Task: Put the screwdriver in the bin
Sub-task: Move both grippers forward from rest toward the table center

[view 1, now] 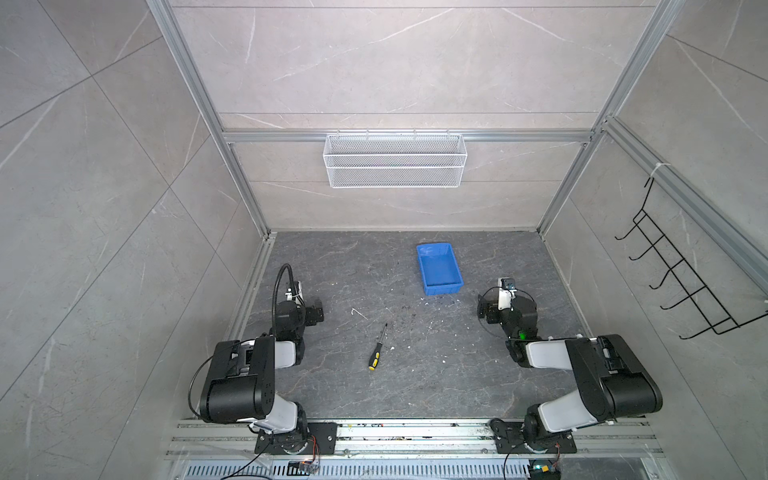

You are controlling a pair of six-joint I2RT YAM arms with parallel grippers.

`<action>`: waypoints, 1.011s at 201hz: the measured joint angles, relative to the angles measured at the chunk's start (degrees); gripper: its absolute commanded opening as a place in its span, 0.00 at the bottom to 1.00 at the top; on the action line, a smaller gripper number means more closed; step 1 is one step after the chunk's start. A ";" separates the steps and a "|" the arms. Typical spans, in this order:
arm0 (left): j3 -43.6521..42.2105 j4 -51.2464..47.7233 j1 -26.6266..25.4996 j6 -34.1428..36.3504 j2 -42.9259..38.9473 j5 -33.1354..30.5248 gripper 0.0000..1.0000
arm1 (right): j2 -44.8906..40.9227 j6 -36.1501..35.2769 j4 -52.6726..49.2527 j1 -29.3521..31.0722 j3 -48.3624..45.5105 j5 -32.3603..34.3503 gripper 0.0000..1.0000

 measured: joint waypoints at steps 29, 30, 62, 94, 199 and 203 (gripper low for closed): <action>0.00 0.02 0.00 0.00 0.00 0.00 1.00 | 0.00 0.00 0.00 0.00 0.00 -0.02 0.99; 0.00 0.00 0.00 0.00 0.00 0.00 1.00 | 0.00 0.02 0.00 0.00 0.00 0.00 0.99; 0.00 0.02 0.00 0.00 0.00 0.00 1.00 | 0.00 0.02 0.00 0.00 0.00 0.00 0.99; 0.00 -0.26 0.00 0.02 -0.04 0.02 1.00 | -0.02 0.00 0.00 0.00 0.00 -0.02 0.99; 7.02 -29.46 -7.98 0.46 -21.09 1.05 1.00 | -19.37 -2.10 -16.92 0.09 1.51 -5.31 0.99; 7.39 -31.21 -8.98 0.44 -22.21 1.01 1.00 | -20.52 -2.23 -18.08 0.22 1.68 -5.66 0.99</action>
